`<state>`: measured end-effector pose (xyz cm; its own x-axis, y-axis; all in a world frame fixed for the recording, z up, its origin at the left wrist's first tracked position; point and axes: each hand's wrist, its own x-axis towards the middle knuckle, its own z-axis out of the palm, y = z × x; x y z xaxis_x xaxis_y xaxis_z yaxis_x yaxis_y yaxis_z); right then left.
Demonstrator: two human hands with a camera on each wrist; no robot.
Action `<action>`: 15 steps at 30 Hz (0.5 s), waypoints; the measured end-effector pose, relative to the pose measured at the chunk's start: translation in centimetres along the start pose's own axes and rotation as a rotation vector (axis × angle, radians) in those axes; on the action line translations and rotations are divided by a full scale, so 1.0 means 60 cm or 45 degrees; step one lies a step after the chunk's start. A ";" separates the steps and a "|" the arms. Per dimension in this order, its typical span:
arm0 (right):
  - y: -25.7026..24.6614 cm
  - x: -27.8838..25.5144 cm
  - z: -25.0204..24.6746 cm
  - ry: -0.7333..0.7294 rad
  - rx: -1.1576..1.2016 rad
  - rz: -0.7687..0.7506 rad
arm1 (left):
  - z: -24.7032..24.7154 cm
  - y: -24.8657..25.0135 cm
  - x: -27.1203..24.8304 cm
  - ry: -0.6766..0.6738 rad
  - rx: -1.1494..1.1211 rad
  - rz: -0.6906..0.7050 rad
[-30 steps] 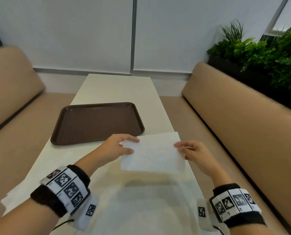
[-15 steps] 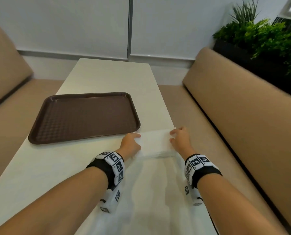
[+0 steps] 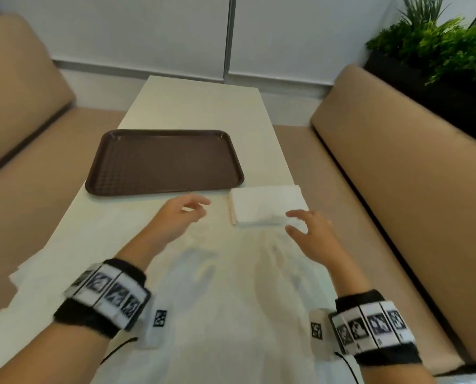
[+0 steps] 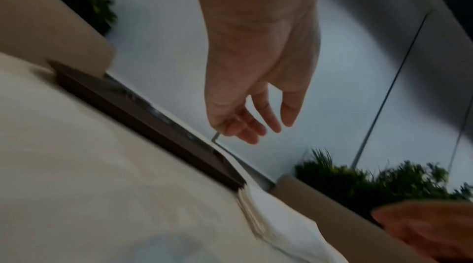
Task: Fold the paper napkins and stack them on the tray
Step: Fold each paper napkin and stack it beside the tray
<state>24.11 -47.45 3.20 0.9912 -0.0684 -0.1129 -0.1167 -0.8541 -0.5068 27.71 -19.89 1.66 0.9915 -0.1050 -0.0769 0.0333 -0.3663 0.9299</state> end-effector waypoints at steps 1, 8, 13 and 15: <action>-0.005 -0.033 0.004 -0.066 0.075 -0.045 | -0.023 -0.002 -0.036 0.001 -0.035 -0.007; -0.025 -0.184 0.095 -0.462 0.023 0.031 | -0.114 -0.059 -0.231 0.098 -0.190 -0.157; -0.037 -0.225 0.156 -0.459 -0.194 0.086 | -0.132 -0.092 -0.307 0.129 -0.237 -0.168; -0.041 -0.234 0.168 -0.401 -0.249 0.086 | -0.136 -0.102 -0.326 0.145 -0.258 -0.167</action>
<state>9.88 -39.21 -2.58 0.9106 0.0077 -0.4132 -0.1372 -0.9376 -0.3197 9.17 -8.04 0.44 0.9844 0.0403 -0.1713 0.1758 -0.1759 0.9686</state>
